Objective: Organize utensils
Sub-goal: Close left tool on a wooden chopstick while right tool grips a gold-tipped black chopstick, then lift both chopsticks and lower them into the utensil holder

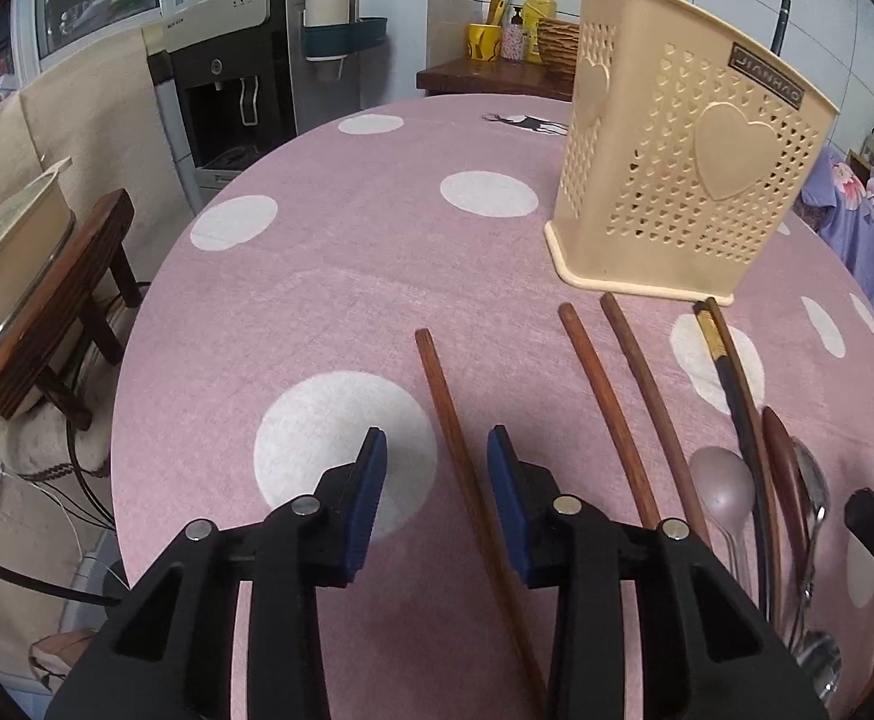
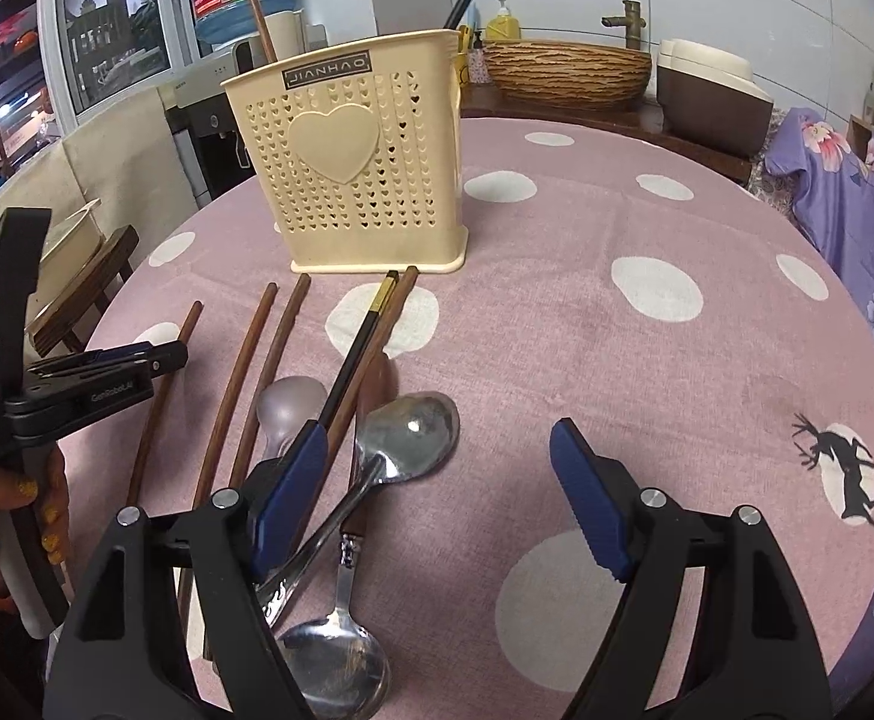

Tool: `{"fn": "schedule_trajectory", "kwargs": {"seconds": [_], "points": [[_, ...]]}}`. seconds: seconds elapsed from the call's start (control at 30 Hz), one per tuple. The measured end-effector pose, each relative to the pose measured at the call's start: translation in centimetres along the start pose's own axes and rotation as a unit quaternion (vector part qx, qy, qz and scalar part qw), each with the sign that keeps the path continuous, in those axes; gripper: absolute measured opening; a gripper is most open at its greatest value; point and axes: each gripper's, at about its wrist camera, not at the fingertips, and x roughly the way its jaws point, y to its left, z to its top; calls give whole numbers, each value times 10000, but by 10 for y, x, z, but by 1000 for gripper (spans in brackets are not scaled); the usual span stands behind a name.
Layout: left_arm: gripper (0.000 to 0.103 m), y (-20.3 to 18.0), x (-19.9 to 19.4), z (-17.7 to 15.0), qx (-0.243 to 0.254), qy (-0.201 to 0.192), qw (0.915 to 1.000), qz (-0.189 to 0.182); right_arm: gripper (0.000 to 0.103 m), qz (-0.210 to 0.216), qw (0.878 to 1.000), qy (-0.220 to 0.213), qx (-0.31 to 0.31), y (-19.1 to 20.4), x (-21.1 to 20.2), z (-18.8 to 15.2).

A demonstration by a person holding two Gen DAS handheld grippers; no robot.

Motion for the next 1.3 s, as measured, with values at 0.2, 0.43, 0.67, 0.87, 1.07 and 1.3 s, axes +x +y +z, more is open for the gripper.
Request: {"fn": "schedule_trajectory", "kwargs": {"seconds": [0.2, 0.43, 0.67, 0.87, 1.07, 1.3], "points": [[20, 2, 9, 12, -36, 41, 10000, 57, 59, 218, 9994, 147, -203, 12, 14, 19], [14, 2, 14, 19, -56, 46, 9999, 102, 35, -3, 9974, 711, -74, 21, 60, 47], [14, 2, 14, 18, -27, 29, 9999, 102, 27, 27, 9950, 987, 172, 23, 88, 60], [14, 3, 12, 16, -75, 25, 9999, 75, 21, -68, 9940, 1069, 201, 25, 98, 67], [14, 0, 16, 20, -46, 22, 9999, 143, 13, -246, 9938, 1055, 240, 31, 106, 74], [10, 1, 19, 25, -150, 46, 9998, 108, 9, -55, 9926, 1075, 562, 25, 107, 78]]}}
